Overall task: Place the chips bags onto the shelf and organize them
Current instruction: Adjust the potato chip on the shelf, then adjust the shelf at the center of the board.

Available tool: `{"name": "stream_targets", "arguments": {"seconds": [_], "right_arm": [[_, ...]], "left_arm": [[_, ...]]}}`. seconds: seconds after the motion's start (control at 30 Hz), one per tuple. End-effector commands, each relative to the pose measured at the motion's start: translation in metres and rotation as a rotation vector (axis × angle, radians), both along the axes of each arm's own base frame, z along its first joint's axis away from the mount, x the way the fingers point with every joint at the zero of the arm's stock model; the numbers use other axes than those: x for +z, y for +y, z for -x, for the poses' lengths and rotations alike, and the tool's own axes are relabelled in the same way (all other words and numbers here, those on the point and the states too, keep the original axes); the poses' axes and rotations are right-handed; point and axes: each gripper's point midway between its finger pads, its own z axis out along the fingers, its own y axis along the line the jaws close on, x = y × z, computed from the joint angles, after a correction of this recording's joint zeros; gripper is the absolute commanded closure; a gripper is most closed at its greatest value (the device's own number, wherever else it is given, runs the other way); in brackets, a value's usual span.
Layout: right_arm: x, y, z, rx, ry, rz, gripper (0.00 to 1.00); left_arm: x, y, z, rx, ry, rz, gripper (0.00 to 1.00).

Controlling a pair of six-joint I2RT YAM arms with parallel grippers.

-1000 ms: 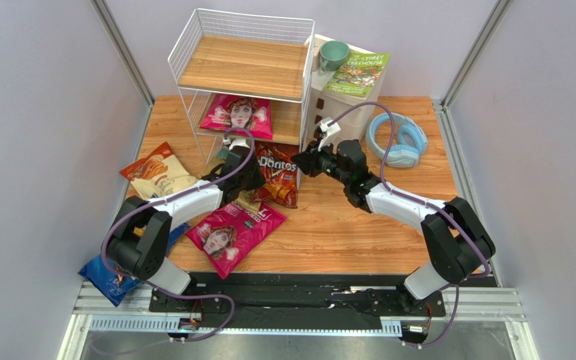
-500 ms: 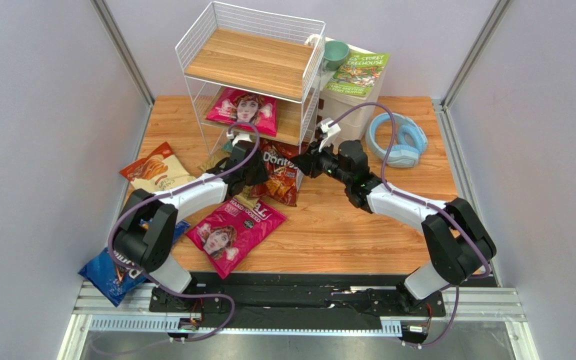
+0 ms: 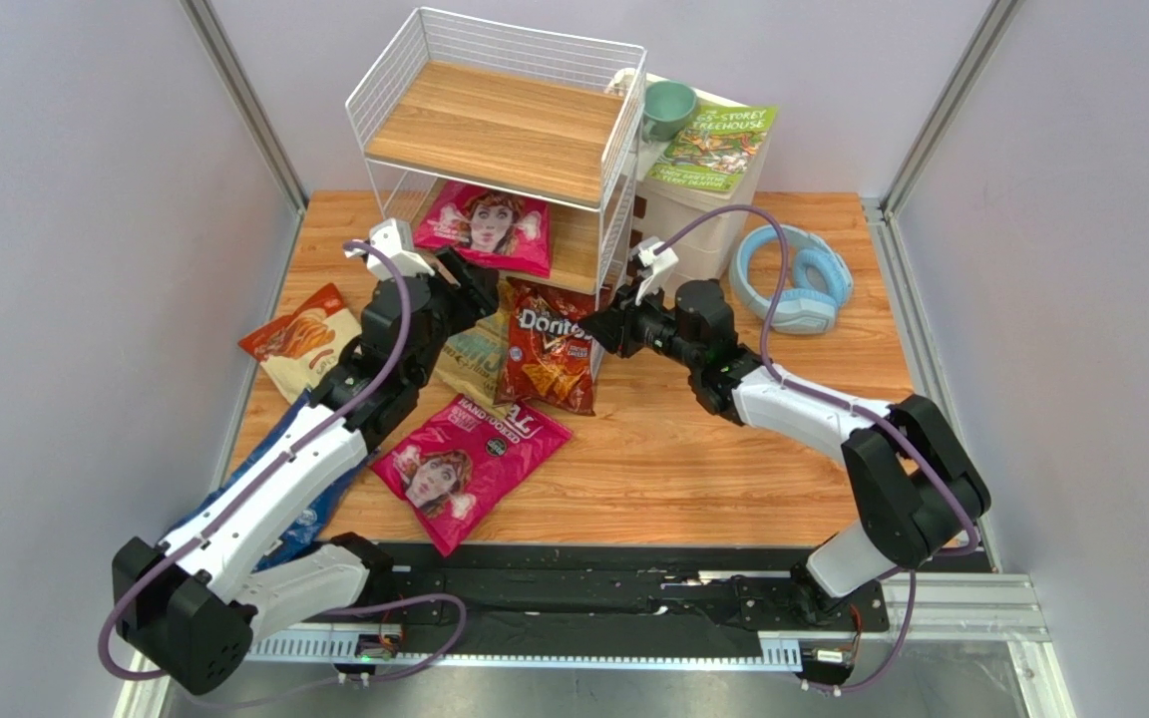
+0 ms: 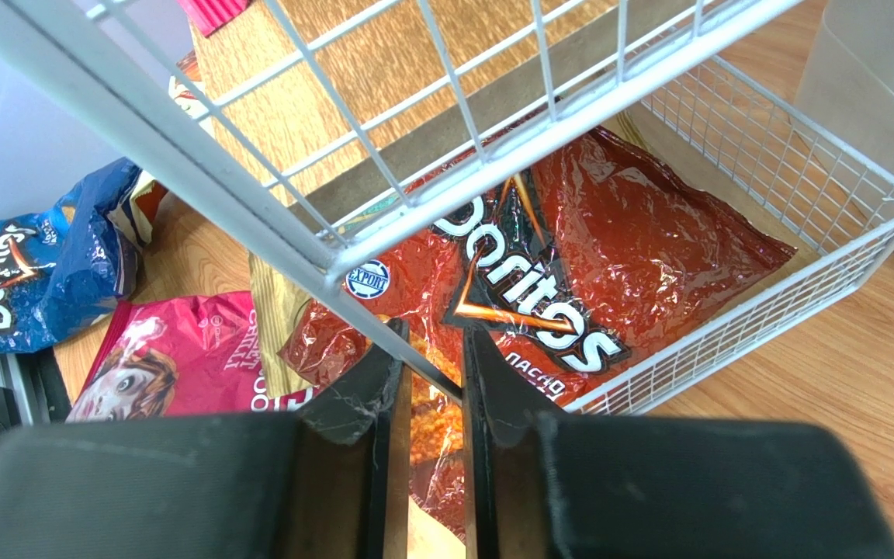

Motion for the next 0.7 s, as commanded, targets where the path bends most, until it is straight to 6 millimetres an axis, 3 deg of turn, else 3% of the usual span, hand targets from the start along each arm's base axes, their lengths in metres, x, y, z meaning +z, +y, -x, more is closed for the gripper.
{"name": "stream_targets", "arguments": {"seconds": [0.0, 0.1, 0.33, 0.67], "right_arm": [[-0.023, -0.002, 0.012, -0.001, 0.145, 0.003, 1.0], [-0.026, -0.003, 0.013, 0.002, 0.156, 0.004, 1.0], [-0.032, -0.013, 0.025, 0.001, 0.174, 0.043, 1.0], [-0.039, -0.043, 0.037, -0.009, 0.189, 0.094, 1.0]], "left_arm": [[-0.035, 0.011, 0.015, 0.007, 0.112, -0.071, 0.28], [-0.045, 0.02, 0.028, 0.029, 0.141, -0.057, 0.28], [-0.029, 0.071, 0.06, 0.159, 0.123, -0.134, 0.23], [-0.023, 0.12, 0.067, 0.33, 0.201, -0.2, 0.2]]}}
